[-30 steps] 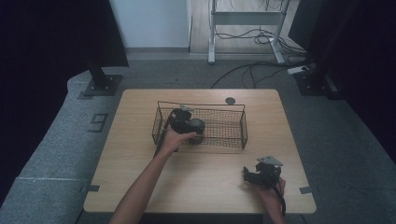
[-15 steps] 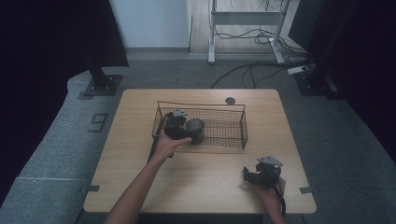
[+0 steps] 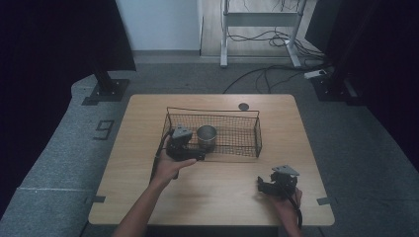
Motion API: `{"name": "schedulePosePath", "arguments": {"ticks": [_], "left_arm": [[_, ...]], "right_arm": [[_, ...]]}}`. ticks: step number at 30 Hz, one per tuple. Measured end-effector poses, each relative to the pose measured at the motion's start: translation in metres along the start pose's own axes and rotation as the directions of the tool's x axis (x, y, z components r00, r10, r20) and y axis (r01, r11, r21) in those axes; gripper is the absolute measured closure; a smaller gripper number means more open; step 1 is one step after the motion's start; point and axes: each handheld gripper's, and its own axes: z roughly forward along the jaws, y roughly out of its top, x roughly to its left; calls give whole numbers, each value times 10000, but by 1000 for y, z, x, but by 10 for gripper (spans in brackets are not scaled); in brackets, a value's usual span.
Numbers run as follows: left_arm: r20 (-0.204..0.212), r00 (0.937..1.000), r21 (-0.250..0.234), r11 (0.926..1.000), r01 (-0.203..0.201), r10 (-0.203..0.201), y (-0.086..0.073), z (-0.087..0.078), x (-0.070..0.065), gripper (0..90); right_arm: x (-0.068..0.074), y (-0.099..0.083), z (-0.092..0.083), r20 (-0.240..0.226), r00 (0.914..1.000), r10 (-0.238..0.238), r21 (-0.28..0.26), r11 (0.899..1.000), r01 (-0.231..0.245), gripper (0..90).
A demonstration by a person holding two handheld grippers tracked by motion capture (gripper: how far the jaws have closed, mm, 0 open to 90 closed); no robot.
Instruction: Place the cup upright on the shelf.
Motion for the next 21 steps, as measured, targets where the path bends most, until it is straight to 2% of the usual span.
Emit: {"name": "schedulePosePath", "arguments": {"ticks": [3, 9, 16, 21], "left_arm": [[31, 10000, -94, 10000, -3, 4, -9, -6, -1, 121], [-183, 9998, -174, 9998, -96, 93, -31, -15, -2, 128], [-548, 9976, -51, 9991, -422, 419, -60, -26, -5, 133], [-546, 9985, 140, 9999, 1, 6, -82, -28, 2, 138]], "right_arm": [[0, 0, 0, 2, 10000, 20, 8, 10000, -20, 92], [0, 0, 0, -4, 10000, -3, 9, 10000, 3, 92], [0, 0, 0, -4, 10000, -5, 9, 10000, 5, 92], [0, 0, 0, -9, 10000, -6, 6, 10000, 6, 94]]}}
